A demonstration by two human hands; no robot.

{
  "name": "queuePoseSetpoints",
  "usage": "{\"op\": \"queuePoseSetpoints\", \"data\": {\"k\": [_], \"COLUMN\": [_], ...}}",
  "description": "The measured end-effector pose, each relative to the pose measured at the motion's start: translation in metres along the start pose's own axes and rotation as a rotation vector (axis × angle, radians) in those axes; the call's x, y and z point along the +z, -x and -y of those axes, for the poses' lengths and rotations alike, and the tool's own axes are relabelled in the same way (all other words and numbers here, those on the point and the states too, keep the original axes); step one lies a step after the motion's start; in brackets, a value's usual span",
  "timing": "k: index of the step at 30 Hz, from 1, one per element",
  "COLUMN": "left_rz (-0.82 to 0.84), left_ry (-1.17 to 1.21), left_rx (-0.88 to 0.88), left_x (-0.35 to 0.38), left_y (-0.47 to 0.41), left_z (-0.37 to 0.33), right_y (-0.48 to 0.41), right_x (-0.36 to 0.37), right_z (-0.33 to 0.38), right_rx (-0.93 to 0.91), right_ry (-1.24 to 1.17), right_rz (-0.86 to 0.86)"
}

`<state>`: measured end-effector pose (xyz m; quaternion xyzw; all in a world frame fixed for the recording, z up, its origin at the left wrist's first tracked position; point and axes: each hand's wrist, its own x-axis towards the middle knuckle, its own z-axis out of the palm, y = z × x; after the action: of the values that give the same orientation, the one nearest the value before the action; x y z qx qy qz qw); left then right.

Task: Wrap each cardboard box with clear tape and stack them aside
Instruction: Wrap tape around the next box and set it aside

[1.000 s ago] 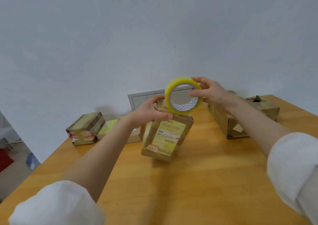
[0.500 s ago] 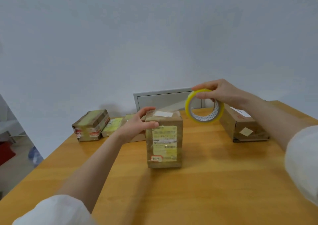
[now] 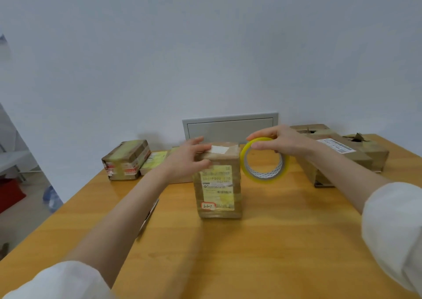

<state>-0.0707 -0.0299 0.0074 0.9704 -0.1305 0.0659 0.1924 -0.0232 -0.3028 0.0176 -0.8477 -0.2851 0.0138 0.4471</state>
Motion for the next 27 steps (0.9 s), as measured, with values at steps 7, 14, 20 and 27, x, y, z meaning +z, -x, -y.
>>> {"op": "queuePoseSetpoints", "data": {"k": [7, 14, 20, 27], "left_rz": [-0.126, 0.028, 0.319, 0.215], "left_ry": [-0.485, -0.356, -0.38, -0.055], "left_rx": [0.107, 0.085, 0.014, 0.079], "left_x": [0.047, 0.019, 0.006, -0.003], "left_y": [0.004, -0.002, -0.04, -0.048], "left_z": [-0.063, -0.062, -0.074, -0.059], "right_y": [0.006, 0.016, 0.015, 0.011], "right_x": [0.01, 0.018, 0.015, -0.002], "right_z": [-0.003, -0.011, -0.013, 0.001], "right_rx": [-0.037, -0.003, -0.007, -0.019], "right_ry": [-0.031, -0.113, -0.099, -0.197], "right_rz": [-0.048, -0.085, -0.076, -0.174]}}
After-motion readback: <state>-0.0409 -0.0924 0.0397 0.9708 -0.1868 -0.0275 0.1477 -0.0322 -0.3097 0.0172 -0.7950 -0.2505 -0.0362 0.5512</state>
